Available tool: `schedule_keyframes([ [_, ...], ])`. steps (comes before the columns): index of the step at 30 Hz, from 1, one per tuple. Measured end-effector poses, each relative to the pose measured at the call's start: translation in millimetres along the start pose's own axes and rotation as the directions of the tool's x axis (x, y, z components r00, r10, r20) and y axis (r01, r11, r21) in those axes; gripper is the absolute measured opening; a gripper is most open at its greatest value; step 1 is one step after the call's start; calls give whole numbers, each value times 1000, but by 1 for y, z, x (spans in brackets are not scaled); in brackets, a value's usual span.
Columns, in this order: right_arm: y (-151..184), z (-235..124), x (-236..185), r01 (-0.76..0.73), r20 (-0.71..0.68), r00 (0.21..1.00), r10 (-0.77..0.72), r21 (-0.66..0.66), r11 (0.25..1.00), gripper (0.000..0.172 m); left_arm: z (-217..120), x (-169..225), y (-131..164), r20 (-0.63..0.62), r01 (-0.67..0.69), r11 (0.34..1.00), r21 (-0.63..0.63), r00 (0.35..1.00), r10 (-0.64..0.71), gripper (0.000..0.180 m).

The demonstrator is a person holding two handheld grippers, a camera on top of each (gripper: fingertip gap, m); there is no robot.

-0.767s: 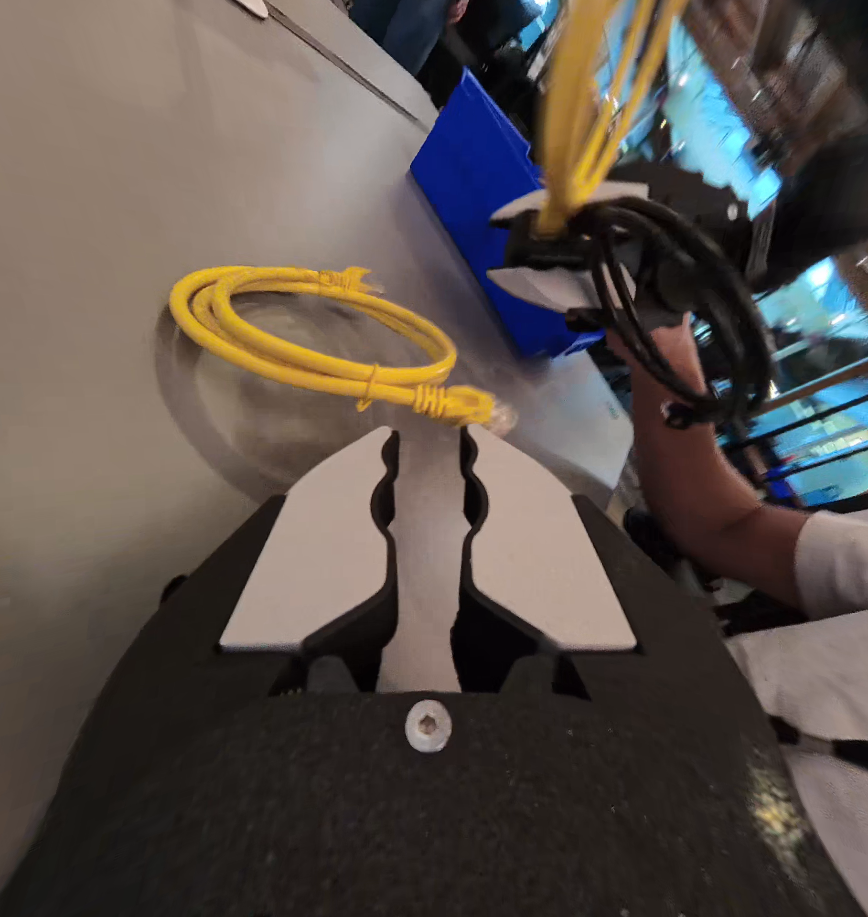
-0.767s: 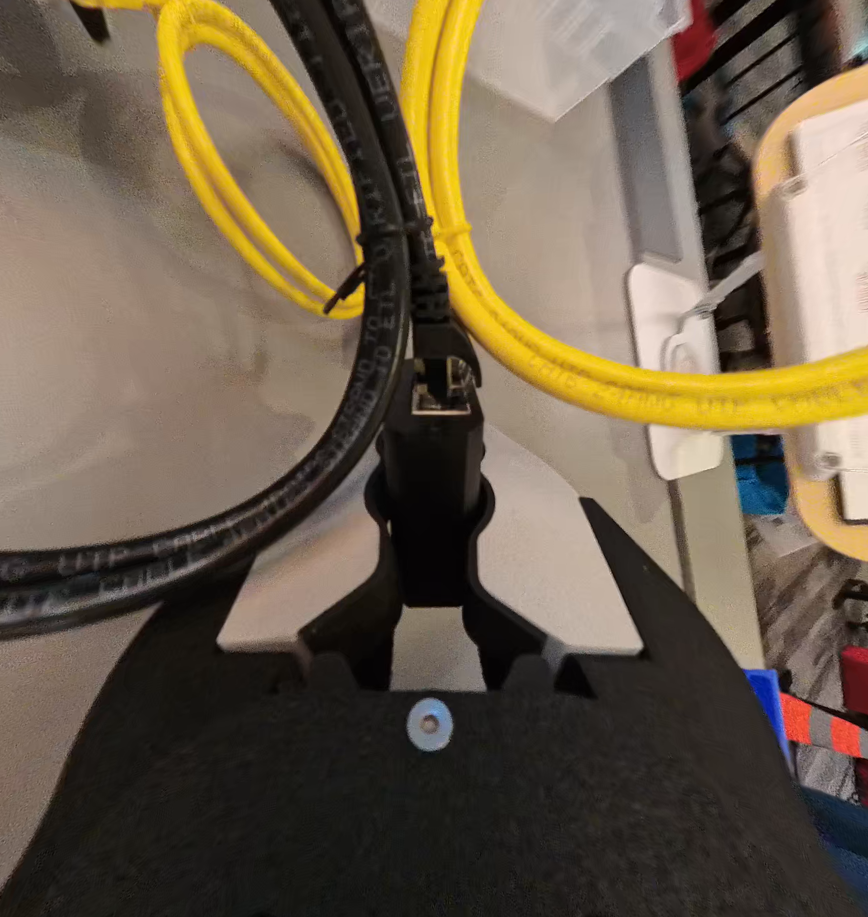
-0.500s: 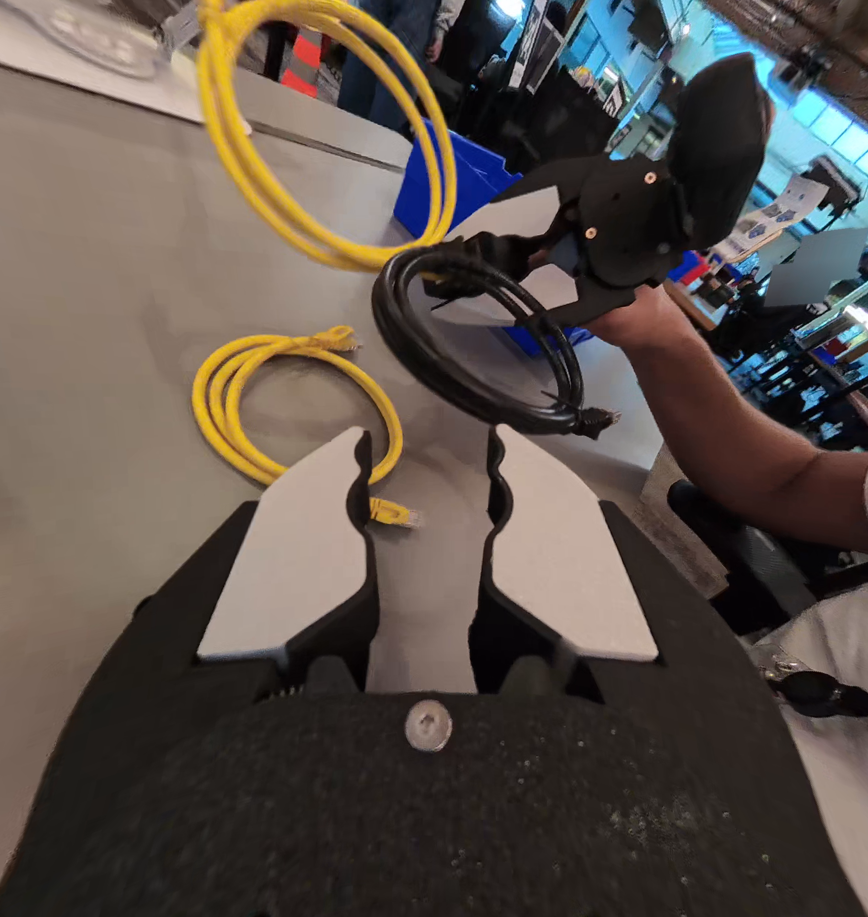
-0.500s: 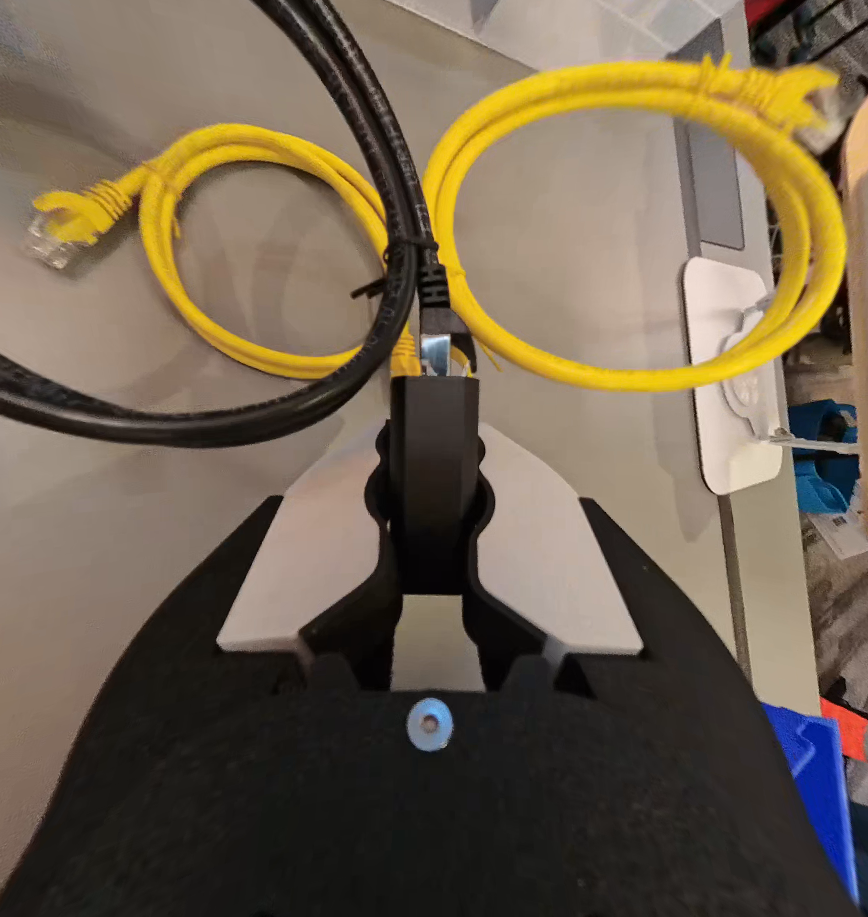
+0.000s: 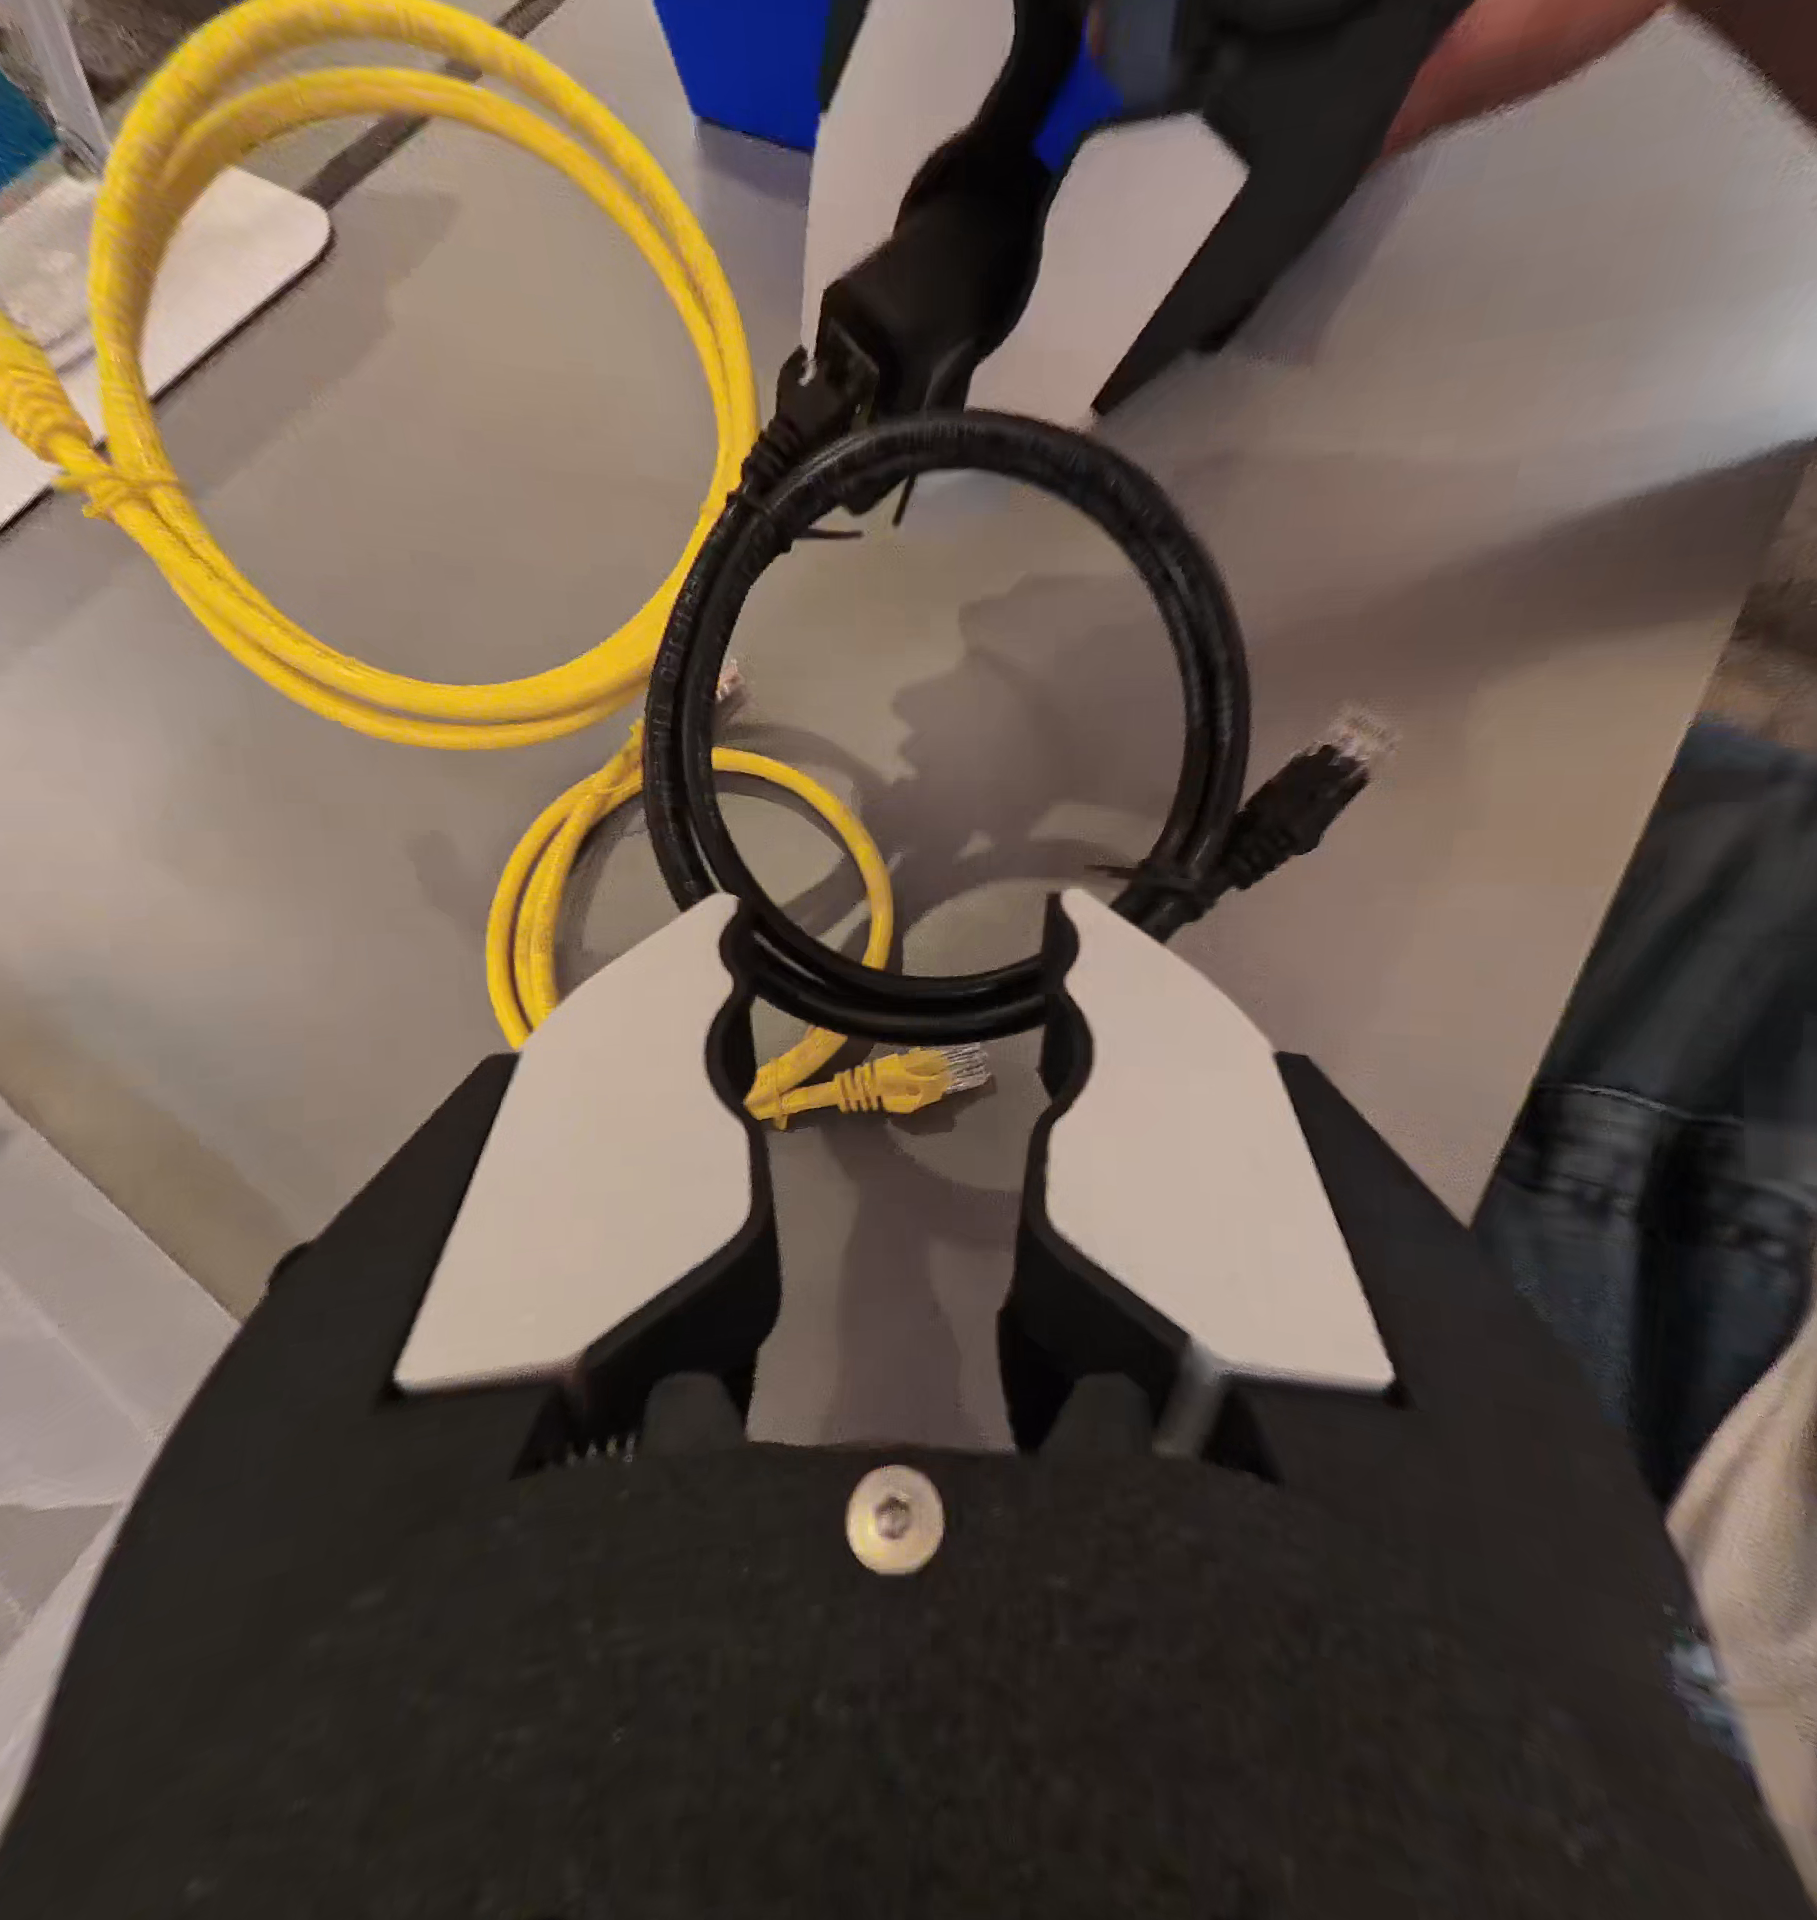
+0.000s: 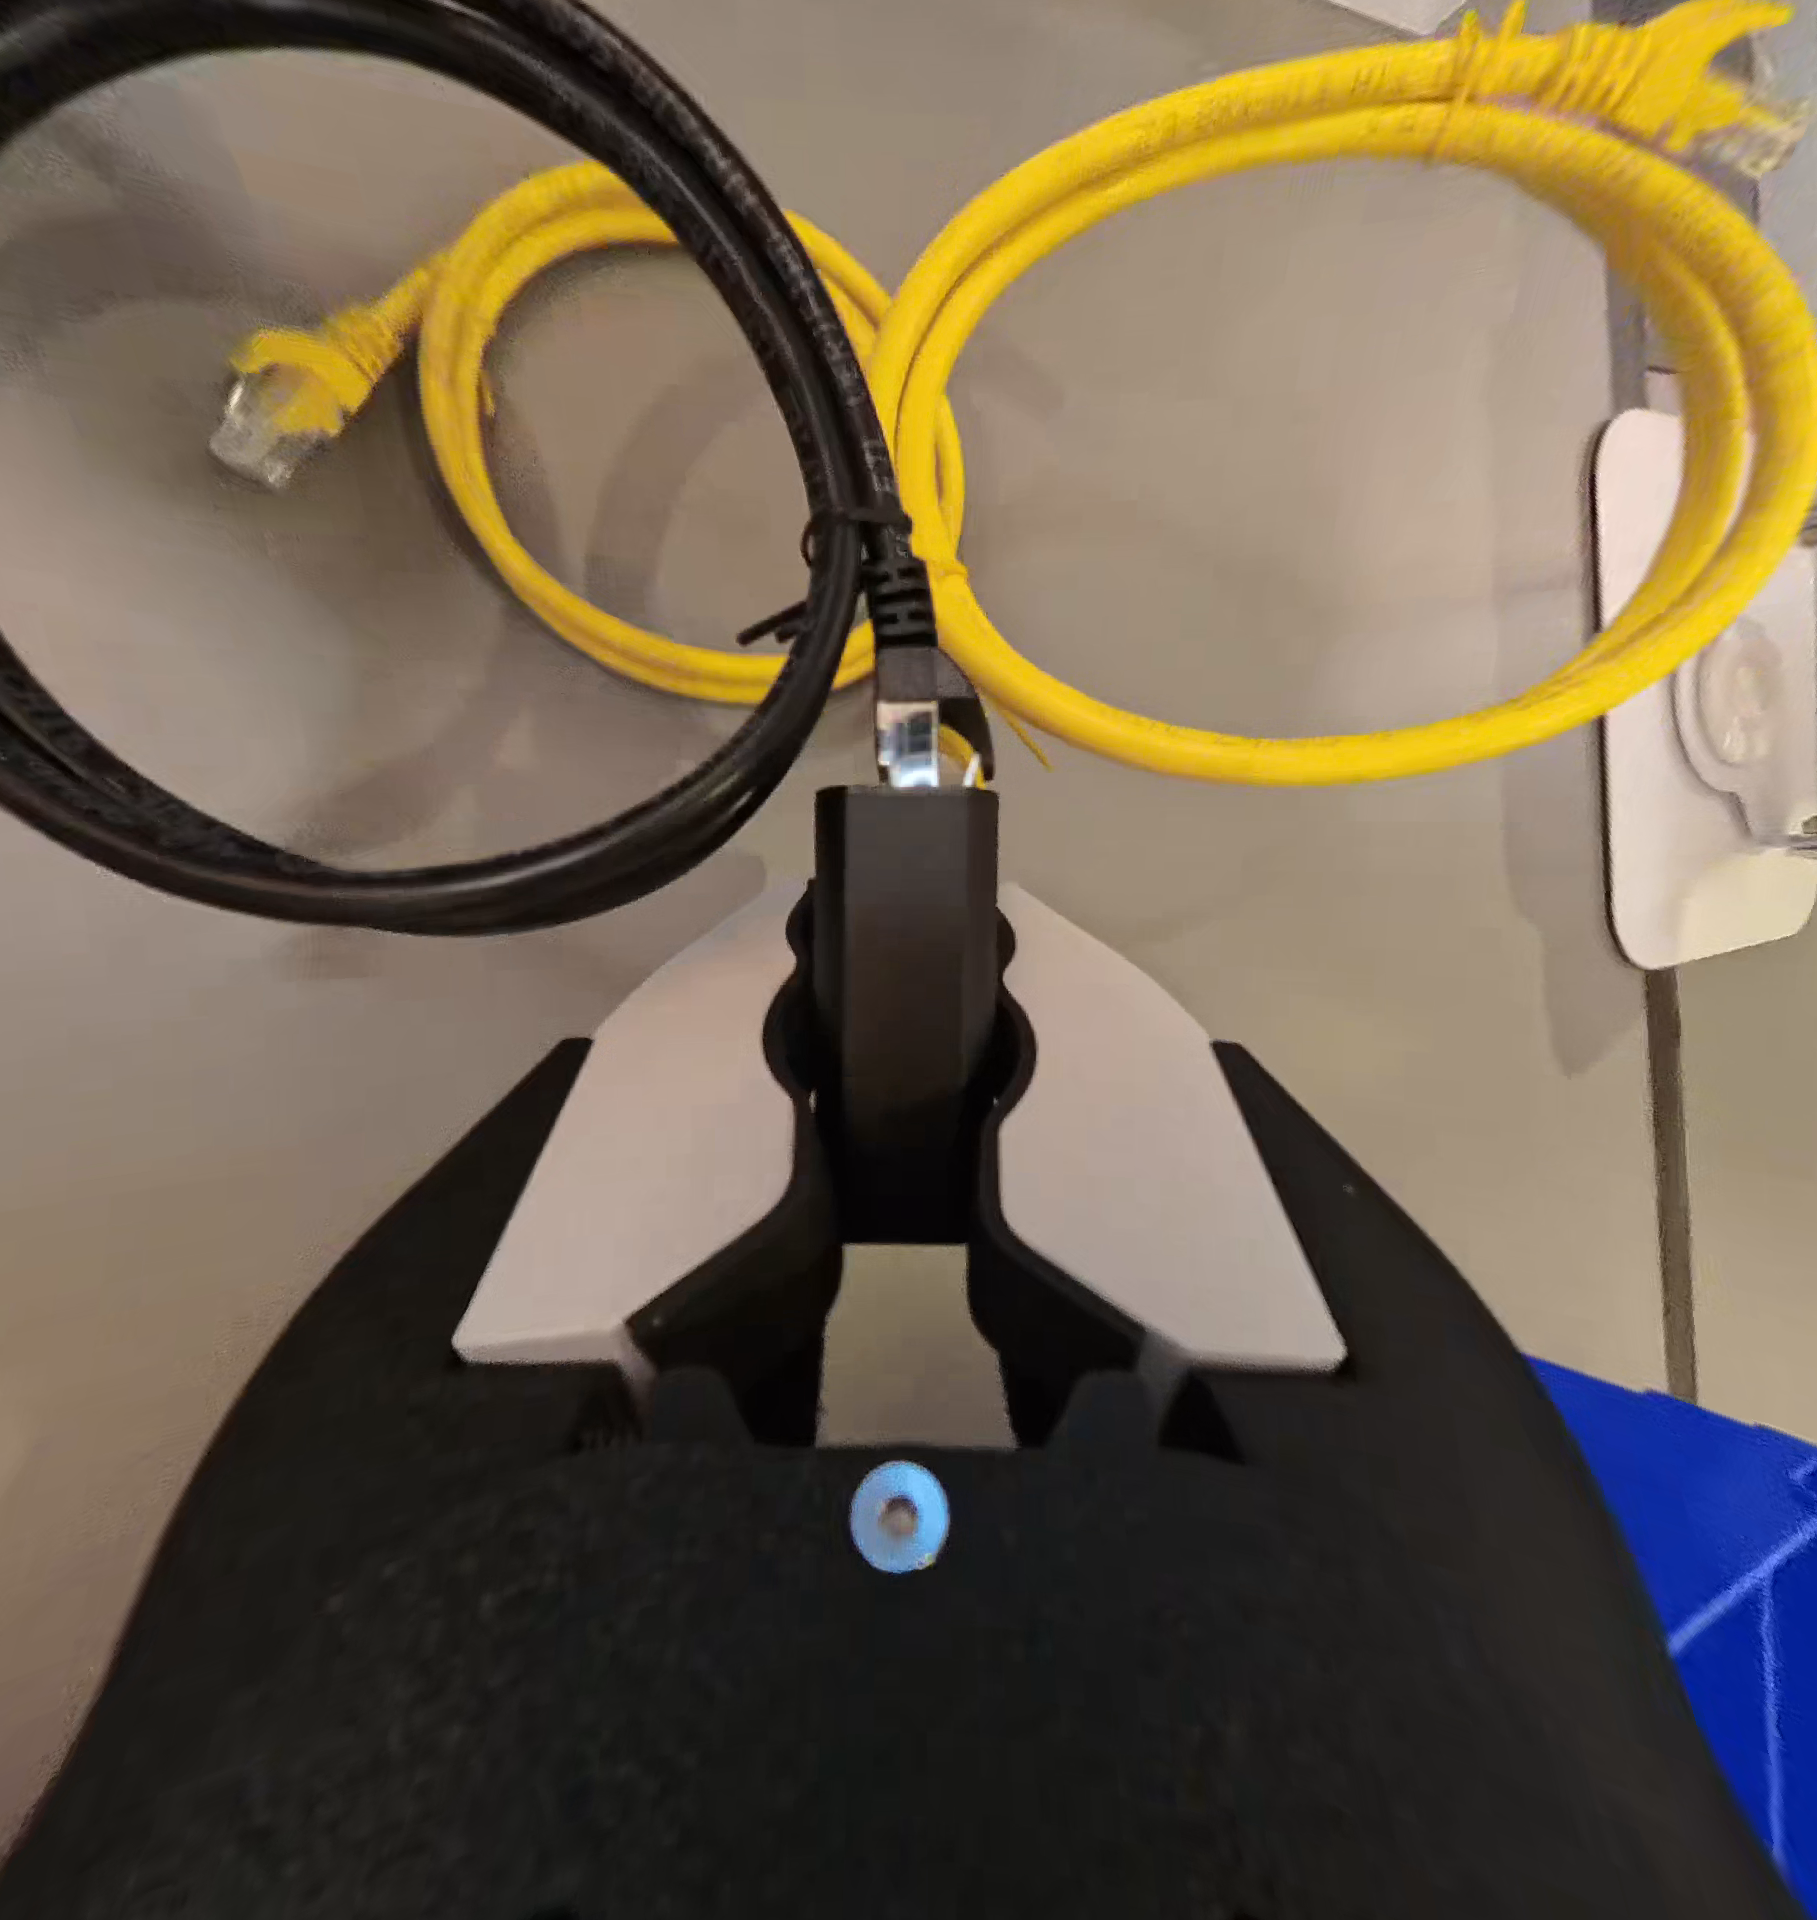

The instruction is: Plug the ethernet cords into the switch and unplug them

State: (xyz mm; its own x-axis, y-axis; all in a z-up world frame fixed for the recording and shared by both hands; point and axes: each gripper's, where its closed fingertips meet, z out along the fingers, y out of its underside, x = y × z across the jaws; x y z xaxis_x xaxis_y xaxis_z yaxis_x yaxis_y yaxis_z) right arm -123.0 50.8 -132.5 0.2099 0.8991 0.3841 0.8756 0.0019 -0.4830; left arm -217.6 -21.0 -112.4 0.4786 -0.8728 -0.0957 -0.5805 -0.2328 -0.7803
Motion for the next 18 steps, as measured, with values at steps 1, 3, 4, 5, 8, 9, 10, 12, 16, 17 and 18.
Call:
schedule_keyframes([
  [1, 0, -3, -3, 8, 15, 1000, -8, 4, 1000, 25, 3, 0, 3, 18, -21, 1000, -4, 1000, 21, 46],
  [3, -1, -10, -11, 26, 59, 998, -28, 31, 999, 25, 6, -1, 7, 32, -41, 999, -9, 999, 41, 38],
  [4, 1, -11, -10, 55, 46, 997, -56, 26, 998, 25, 5, 0, 4, 13, -31, 1000, 0, 999, 31, 37],
  [5, 4, -11, -6, 87, 13, 996, -87, 7, 996, 25, 2, -2, -5, 3, -12, 1000, 22, 1000, 12, 40],
  [8, 0, -12, -5, 136, -17, 991, -135, 15, 991, 25, -7, -12, -34, -1, -18, 998, 61, 1000, 18, 45],
  [9, -4, -13, -8, 131, -3, 991, -131, 37, 991, 24, -4, -16, -39, 8, -56, 998, 34, 998, 56, 47],
  [10, -6, -13, -10, 133, 0, 991, -133, 45, 990, 24, 0, -20, -42, 23, -108, 994, -6, 994, 108, 52],
  [12, -6, -12, -9, 162, -21, 987, -161, 19, 987, 25, 15, -23, -43, 9, -201, 976, -82, 979, 203, 55],
  [16, -12, -13, -14, 177, -24, 984, -176, 35, 984, 24, 48, -15, -27, -128, -264, 933, -246, 963, 238, 53],
  [17, -15, -14, -15, 177, -21, 984, -176, 51, 983, 25, 53, -13, -23, -147, -289, 917, -275, 955, 257, 42],
  [18, -18, -16, -18, 176, -14, 984, -176, 66, 982, 24, 57, -15, -20, -130, -321, 899, -298, 947, 295, 24],
])
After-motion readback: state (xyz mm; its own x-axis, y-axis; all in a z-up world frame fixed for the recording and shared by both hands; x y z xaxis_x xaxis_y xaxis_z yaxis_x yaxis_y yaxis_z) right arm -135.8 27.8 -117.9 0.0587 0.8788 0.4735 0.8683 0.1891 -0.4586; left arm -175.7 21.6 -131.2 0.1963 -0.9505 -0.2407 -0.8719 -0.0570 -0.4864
